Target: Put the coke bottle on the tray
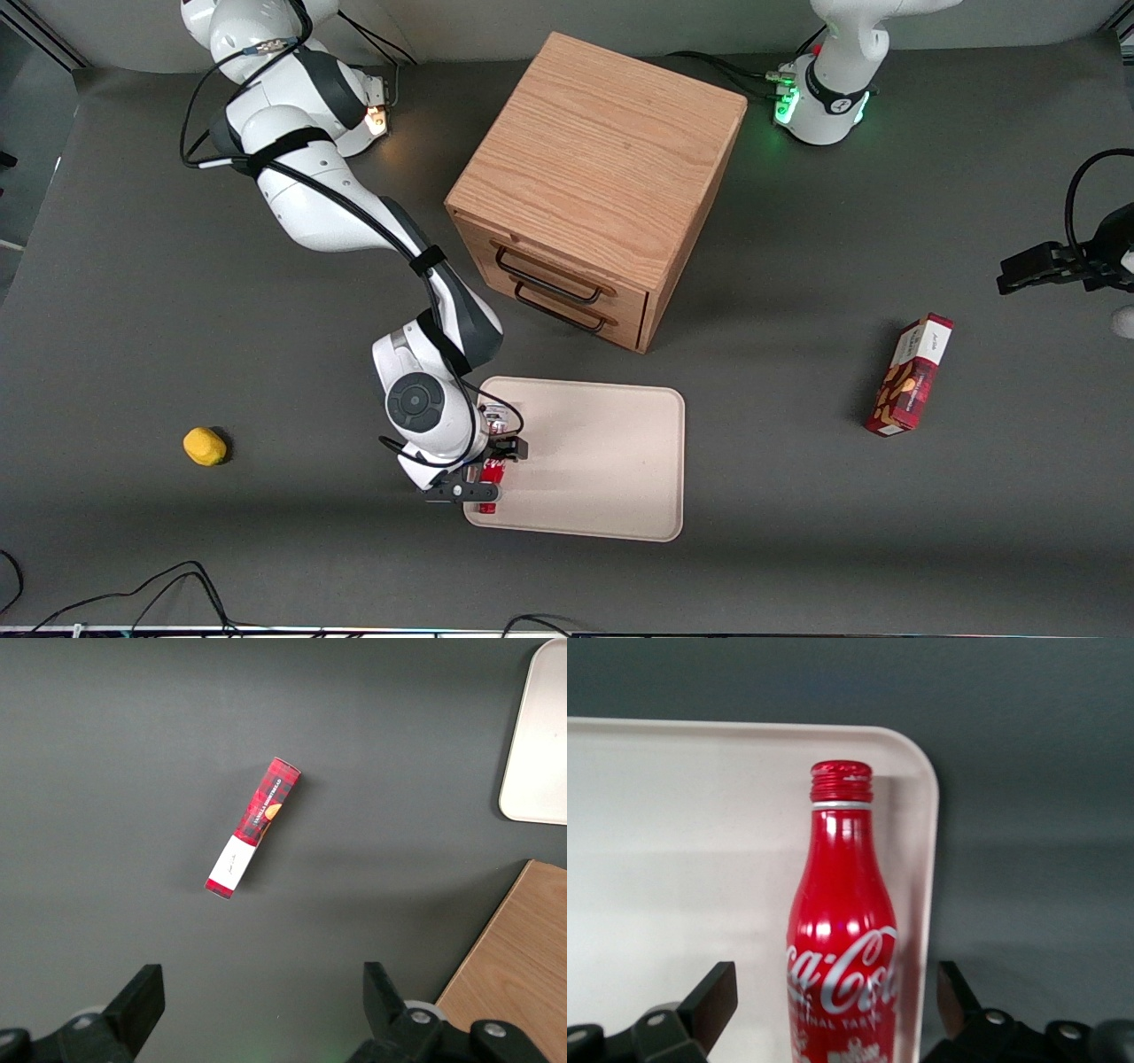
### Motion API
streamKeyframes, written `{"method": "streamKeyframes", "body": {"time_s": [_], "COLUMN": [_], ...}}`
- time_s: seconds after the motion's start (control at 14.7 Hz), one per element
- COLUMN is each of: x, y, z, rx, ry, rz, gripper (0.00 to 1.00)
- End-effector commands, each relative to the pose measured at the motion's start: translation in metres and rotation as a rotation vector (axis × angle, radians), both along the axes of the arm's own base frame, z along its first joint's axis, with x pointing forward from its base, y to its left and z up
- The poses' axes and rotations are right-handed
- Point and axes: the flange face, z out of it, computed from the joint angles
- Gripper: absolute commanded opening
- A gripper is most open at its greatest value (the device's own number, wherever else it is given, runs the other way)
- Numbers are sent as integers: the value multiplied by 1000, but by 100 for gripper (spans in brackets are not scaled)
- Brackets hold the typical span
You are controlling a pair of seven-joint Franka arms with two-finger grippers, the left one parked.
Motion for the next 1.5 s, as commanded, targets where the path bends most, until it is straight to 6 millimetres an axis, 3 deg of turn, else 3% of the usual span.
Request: {"method": "streamKeyframes", "body": {"time_s": [0.0,0.27,0.48,0.82,1.16,1.43], "x": [-1,-14,-44,-106,-132,-143], "y": [-5,-47,-87,-187,-268,-292], "z": [61,135,187,278,322,354], "rx": [-21,-74,-77,-102,-94,-89], "ry": [20,128,187,208,247,224], "rz": [-20,-28,-12,-26,58,23], "gripper": [100,100,100,100,100,100]}}
